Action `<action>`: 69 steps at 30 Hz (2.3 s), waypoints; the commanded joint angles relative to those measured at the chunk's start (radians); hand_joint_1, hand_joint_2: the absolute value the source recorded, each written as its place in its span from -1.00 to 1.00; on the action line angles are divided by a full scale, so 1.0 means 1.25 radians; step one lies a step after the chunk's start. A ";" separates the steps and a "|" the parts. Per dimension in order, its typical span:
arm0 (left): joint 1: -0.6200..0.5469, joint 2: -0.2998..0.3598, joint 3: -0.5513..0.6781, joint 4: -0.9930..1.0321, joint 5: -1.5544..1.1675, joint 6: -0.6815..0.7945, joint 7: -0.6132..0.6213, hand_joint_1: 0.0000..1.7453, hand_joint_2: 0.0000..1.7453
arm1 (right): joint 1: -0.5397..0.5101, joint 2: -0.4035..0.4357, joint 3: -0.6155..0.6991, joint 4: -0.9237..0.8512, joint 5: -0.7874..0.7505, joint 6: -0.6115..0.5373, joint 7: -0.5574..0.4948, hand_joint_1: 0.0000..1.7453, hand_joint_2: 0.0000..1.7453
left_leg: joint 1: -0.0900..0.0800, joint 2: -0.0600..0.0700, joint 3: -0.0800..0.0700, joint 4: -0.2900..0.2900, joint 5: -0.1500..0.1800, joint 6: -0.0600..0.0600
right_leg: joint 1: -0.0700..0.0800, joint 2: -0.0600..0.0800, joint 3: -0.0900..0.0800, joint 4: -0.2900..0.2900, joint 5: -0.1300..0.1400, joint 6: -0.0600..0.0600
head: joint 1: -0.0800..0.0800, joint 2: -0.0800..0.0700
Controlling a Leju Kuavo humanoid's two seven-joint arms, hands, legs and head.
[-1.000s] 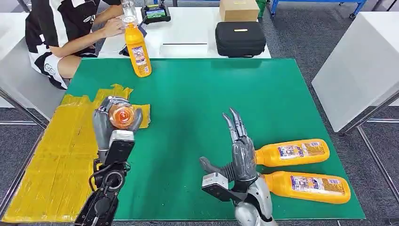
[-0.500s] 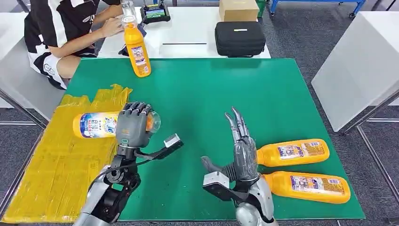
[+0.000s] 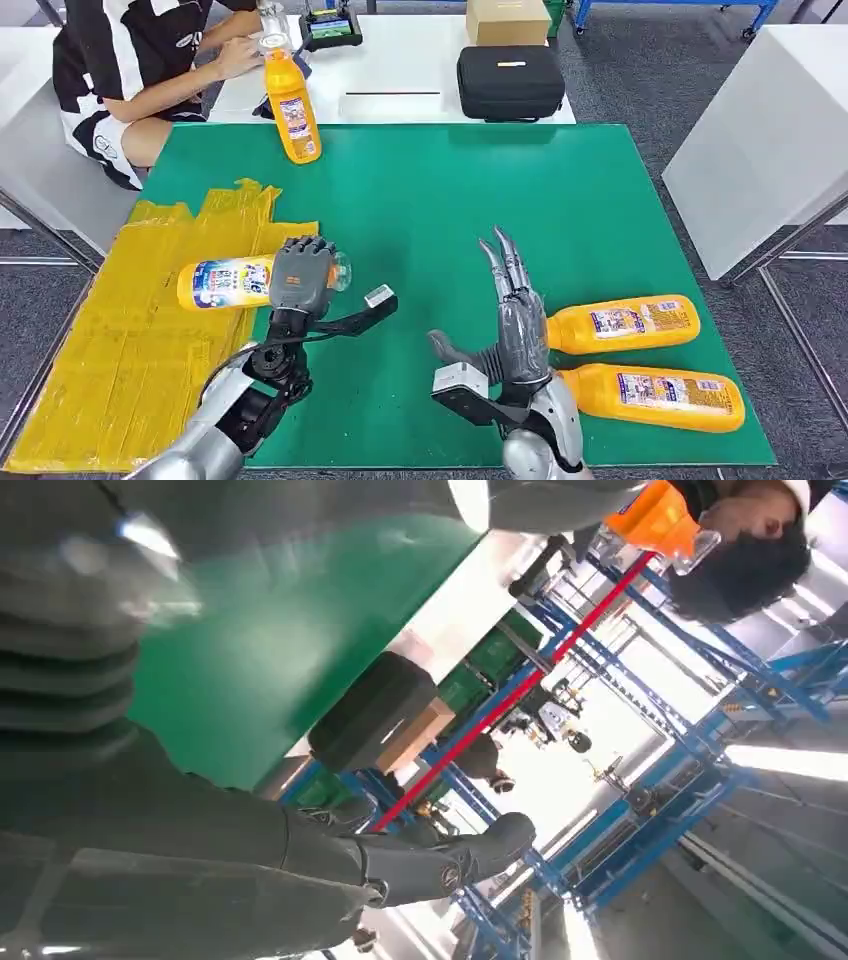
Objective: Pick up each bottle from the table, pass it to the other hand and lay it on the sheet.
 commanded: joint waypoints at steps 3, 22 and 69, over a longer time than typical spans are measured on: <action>-0.100 0.031 0.036 0.298 -0.001 -0.070 0.011 1.00 1.00 | -0.040 0.014 -0.022 0.050 0.014 0.030 0.012 -1.00 1.00 | 0.001 0.002 0.003 -0.001 -0.001 -0.003 | 0.001 0.001 0.003 -0.001 -0.001 0.000 | 0.000 0.000; -0.103 0.064 0.073 0.349 0.006 -0.115 0.058 1.00 1.00 | -0.045 0.017 -0.021 0.068 0.025 0.049 0.016 -1.00 1.00 | 0.001 0.003 0.003 -0.001 -0.001 -0.003 | 0.001 0.002 0.003 -0.001 0.000 0.000 | 0.000 0.000; 0.131 -0.058 0.220 -0.268 0.974 -0.412 -0.600 -1.00 -1.00 | 0.024 -0.009 -0.110 0.004 0.006 0.030 0.003 -1.00 1.00 | 0.001 -0.002 0.003 0.000 -0.001 -0.003 | 0.001 -0.003 0.003 0.001 -0.001 0.000 | 0.000 0.000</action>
